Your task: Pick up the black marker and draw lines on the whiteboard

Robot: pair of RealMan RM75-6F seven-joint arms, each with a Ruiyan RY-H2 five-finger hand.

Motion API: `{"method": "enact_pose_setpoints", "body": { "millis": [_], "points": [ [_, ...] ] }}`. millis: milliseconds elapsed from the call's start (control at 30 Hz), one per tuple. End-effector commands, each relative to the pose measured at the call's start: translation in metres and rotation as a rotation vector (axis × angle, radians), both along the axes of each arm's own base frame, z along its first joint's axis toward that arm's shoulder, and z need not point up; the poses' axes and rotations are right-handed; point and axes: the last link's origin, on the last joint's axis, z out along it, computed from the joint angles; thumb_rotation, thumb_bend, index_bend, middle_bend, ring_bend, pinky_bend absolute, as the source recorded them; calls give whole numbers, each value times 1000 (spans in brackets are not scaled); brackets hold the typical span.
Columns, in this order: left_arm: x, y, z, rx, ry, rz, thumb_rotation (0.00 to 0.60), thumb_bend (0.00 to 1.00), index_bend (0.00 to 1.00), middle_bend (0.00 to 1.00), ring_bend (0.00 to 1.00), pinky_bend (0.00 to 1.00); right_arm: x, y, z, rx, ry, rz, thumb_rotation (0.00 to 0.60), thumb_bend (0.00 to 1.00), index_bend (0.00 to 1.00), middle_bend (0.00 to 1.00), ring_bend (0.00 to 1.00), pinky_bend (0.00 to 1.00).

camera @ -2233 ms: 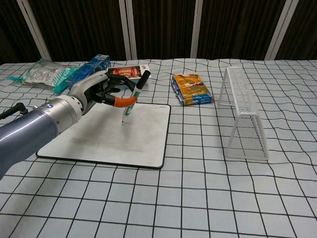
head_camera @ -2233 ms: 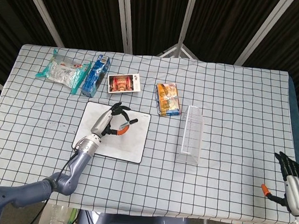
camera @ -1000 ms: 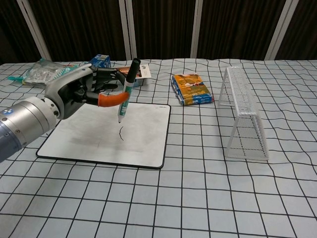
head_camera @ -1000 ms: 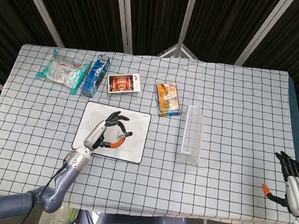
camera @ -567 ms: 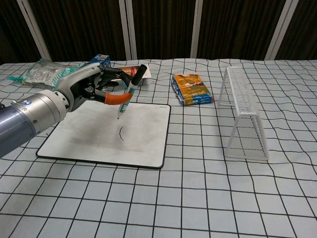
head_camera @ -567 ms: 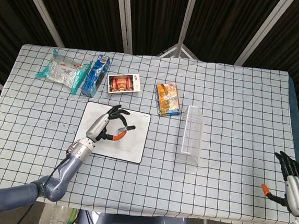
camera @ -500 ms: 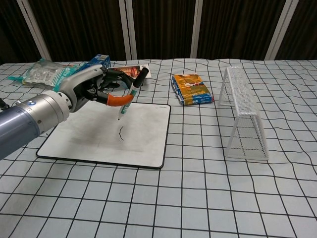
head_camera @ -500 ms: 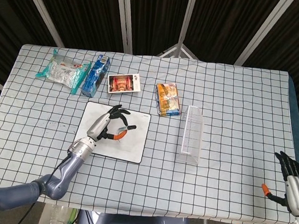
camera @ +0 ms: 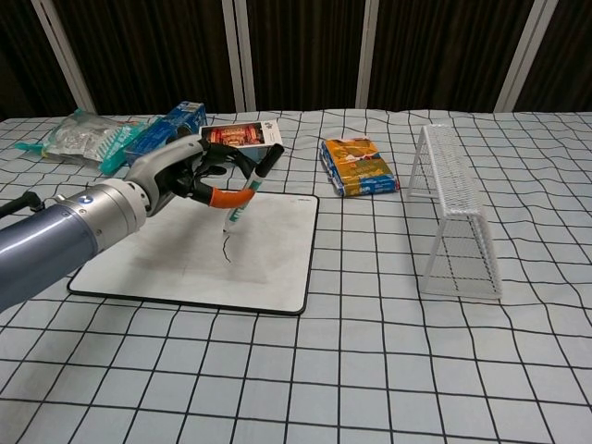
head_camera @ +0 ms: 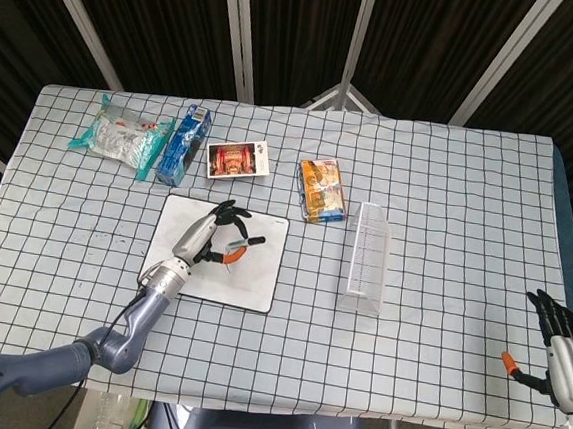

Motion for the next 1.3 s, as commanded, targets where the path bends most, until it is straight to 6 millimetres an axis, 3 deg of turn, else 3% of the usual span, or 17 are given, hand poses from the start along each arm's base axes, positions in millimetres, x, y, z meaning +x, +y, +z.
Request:
{"method": "enact_pose_setpoints", "body": {
  "millis": [33,1300],
  "points": [
    [2,0,-1,-4,-19,2,600,569,746,223,21,37,0,0,0,-1,1,1,600,299,0,0,0,0],
    [1,-6,-8,-21,-15,2,600,570,753,231,27,37,0,0,0,-4,2,2,600,299,0,0,0,0]
  ]
}}
